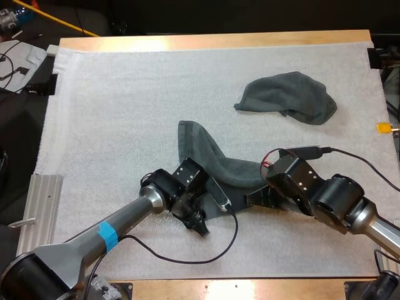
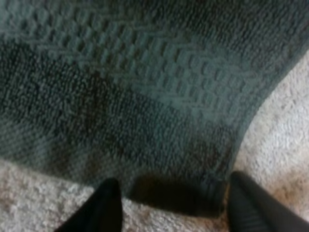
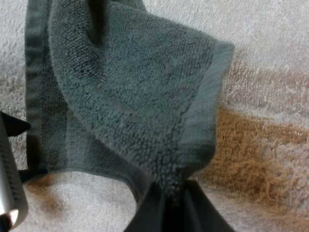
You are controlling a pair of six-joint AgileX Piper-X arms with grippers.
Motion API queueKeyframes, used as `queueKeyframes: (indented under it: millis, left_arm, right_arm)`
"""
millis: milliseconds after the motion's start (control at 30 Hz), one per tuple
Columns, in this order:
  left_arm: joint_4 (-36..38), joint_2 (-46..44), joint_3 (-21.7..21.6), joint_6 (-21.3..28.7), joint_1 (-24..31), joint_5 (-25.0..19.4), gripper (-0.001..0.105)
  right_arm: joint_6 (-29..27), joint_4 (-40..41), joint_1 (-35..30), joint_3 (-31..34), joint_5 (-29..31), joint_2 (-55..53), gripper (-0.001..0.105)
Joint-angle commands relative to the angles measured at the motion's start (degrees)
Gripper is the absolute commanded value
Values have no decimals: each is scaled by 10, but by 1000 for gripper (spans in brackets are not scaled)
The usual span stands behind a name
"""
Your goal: Pick towel from pile, fold and stack
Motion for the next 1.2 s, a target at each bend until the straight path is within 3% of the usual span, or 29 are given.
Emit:
queueKeyframes:
  millis: [0,100,167,400,833,1167]
  left_arm:
    - [-5,4,-1,4,-2,6,41]
    - [-2,4,-2,3,-2,7,24]
    - [0,9,-1,-1,-3,4,24]
    - [18,17,-3,-5,-4,-2,0]
    - [91,-36,-64,-18,-1,-1,0]
    - [92,-67,-64,-10,-2,6,1]
  right_arm:
    - [1,5,0,-2,1,-4,0]
    - [0,4,0,-2,2,-4,0]
    - [2,3,0,-2,3,-5,0]
    - [4,3,-1,-2,4,-3,0]
    - [-3,-2,0,-5,6,-7,0]
    - [-8,2,1,-2,5,-6,0]
